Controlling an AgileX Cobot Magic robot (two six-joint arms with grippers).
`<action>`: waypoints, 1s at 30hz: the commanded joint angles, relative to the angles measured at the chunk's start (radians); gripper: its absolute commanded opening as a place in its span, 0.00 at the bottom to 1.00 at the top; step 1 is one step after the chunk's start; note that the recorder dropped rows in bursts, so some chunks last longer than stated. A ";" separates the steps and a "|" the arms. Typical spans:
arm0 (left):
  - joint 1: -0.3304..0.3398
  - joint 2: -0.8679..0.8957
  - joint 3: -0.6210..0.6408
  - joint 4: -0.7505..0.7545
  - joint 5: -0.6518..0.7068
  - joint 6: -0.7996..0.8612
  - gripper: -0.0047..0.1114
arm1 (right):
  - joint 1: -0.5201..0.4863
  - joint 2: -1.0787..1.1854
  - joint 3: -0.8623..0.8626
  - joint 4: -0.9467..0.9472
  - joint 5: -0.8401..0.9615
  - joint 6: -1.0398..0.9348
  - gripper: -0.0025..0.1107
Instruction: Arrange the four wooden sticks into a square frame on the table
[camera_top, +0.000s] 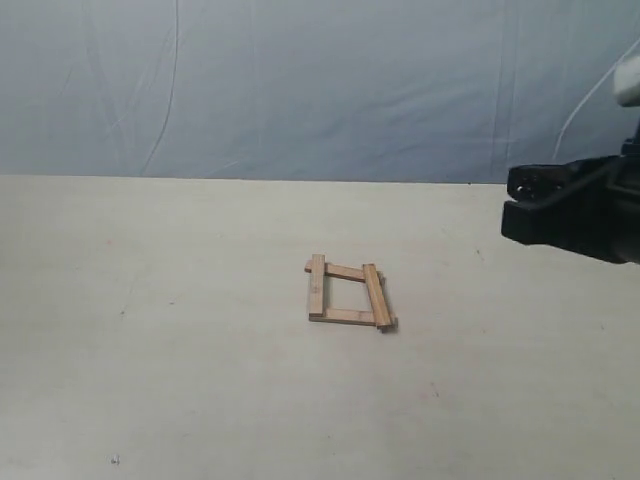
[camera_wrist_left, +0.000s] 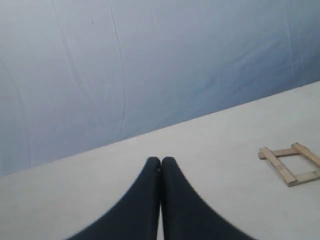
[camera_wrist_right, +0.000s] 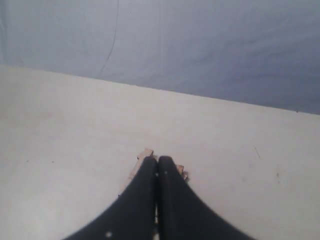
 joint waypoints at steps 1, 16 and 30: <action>0.000 -0.074 0.005 0.040 -0.004 -0.004 0.04 | 0.004 -0.084 0.012 0.003 0.001 0.002 0.01; 0.253 -0.219 0.029 0.059 -0.002 -0.004 0.04 | -0.239 -0.532 0.050 0.066 0.023 0.002 0.01; 0.366 -0.348 0.279 0.185 -0.008 -0.001 0.04 | -0.438 -0.974 0.507 0.067 -0.799 0.002 0.01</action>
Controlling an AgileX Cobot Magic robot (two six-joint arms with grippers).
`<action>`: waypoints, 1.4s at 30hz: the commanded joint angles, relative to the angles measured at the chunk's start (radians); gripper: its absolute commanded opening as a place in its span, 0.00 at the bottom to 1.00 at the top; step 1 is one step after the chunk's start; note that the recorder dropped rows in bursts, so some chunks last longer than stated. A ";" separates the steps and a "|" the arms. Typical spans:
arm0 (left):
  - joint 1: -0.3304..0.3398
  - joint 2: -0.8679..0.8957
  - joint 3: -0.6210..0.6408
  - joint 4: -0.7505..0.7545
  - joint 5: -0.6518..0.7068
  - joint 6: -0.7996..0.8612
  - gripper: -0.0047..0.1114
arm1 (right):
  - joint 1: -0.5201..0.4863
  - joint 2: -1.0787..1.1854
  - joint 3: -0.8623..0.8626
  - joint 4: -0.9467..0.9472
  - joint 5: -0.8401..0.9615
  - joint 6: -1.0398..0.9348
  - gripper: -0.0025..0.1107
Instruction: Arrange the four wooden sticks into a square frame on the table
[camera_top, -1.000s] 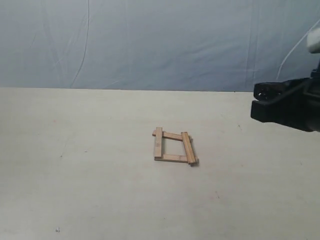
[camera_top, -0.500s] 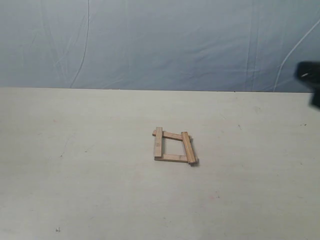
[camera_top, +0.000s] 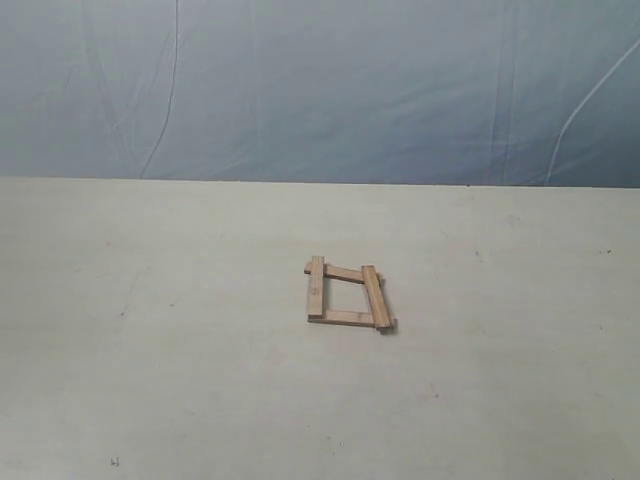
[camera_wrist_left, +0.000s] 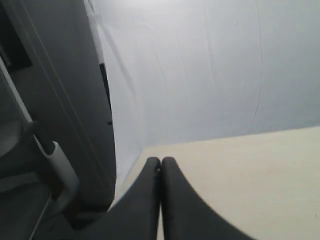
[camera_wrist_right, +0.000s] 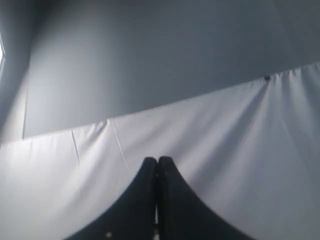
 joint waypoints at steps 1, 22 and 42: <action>-0.017 -0.005 0.090 0.018 -0.009 -0.001 0.04 | -0.009 -0.013 0.102 -0.017 -0.186 -0.002 0.01; -0.017 -0.005 0.489 -0.164 -0.804 0.002 0.04 | -0.009 -0.013 0.207 0.192 0.996 -0.002 0.01; -0.017 -0.005 0.489 -0.435 -0.297 0.002 0.04 | -0.009 -0.013 0.209 -0.119 0.961 0.094 0.01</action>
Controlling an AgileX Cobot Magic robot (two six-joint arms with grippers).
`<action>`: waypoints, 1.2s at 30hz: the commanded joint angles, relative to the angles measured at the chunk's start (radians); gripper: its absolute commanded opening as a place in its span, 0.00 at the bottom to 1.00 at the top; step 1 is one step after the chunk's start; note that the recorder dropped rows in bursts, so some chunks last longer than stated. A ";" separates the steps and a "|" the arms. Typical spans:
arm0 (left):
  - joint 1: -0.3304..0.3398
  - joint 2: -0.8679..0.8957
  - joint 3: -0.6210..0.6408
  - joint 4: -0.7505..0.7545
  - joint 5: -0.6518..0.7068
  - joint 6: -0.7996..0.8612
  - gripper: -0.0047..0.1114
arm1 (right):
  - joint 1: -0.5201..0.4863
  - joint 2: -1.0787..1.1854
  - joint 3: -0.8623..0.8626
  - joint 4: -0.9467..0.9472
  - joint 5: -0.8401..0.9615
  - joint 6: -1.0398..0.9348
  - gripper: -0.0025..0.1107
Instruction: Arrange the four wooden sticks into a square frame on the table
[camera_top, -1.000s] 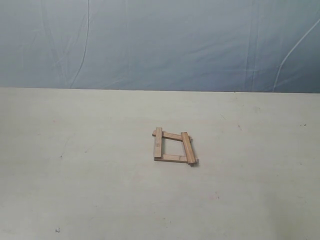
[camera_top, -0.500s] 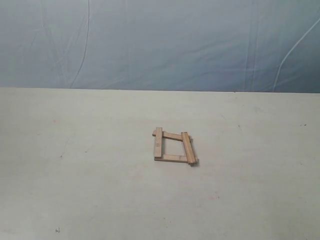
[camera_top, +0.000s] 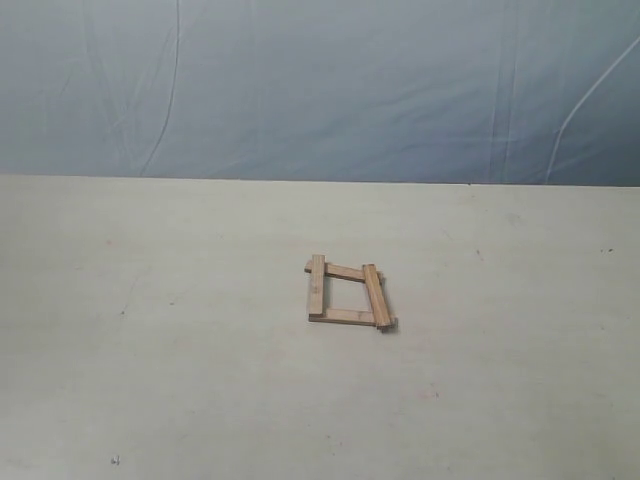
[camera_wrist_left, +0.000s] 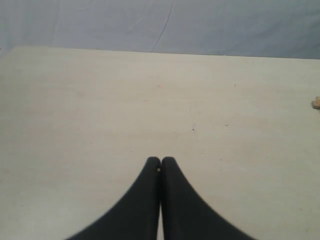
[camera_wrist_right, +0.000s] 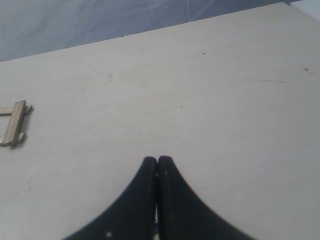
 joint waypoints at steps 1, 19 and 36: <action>-0.006 -0.005 0.000 -0.005 -0.007 -0.005 0.04 | -0.007 -0.002 -0.003 -0.011 -0.015 0.002 0.01; -0.006 -0.005 0.000 0.006 -0.039 -0.005 0.04 | -0.007 -0.002 -0.003 -0.011 -0.015 0.000 0.01; -0.006 -0.005 0.000 0.018 -0.038 -0.005 0.04 | -0.007 -0.002 -0.003 -0.011 -0.015 0.000 0.01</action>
